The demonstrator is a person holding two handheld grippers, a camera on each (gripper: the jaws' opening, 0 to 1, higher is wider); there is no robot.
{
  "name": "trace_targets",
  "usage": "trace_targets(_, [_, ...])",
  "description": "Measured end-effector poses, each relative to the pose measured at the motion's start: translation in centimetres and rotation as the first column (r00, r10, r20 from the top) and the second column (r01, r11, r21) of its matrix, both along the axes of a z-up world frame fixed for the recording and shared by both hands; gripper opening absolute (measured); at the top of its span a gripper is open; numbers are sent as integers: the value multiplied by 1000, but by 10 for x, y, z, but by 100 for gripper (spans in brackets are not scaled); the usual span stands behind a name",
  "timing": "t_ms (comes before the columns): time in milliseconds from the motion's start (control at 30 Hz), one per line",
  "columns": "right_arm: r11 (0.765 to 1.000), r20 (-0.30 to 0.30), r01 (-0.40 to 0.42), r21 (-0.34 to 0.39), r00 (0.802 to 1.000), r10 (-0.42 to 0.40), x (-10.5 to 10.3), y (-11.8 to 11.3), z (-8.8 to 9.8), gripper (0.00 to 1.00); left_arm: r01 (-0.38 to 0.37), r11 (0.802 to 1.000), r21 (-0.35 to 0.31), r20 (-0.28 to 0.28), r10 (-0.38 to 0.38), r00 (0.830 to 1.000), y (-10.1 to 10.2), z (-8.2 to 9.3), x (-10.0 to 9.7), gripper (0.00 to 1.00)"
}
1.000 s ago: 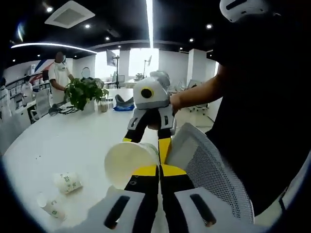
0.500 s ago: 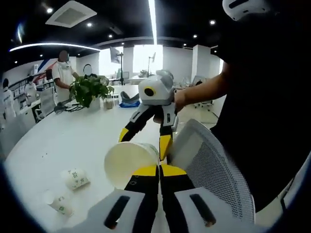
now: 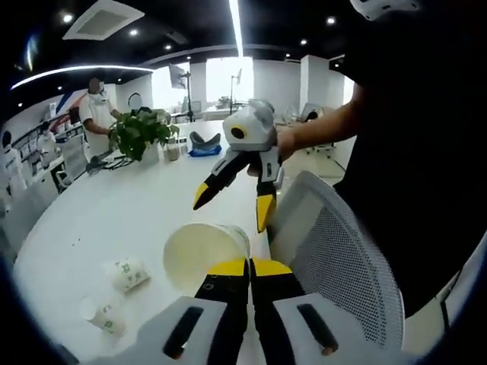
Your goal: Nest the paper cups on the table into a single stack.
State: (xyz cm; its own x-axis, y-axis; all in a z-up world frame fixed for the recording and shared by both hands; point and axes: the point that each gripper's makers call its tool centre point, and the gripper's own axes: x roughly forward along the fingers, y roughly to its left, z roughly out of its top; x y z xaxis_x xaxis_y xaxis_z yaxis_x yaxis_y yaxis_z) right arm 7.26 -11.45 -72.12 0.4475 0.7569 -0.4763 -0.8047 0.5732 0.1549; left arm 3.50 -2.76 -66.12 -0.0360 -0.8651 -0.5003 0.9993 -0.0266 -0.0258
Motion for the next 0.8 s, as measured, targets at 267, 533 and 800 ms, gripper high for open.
trace_targets(267, [997,17,73,-29,997,-73,0,-8,-10,94,8,997,79,32,-11,999,7,-9,5,0])
trace_targets(533, [992,23,130,-1,991,-130,-3,-7,-9,100,14,989,145,56,-23,998,15,-18,10,0])
trace_targets(800, [988,34,155,-14,987,-155,-6,-9,-12,100,34,979,202,75,-50,996,14,-27,11,0])
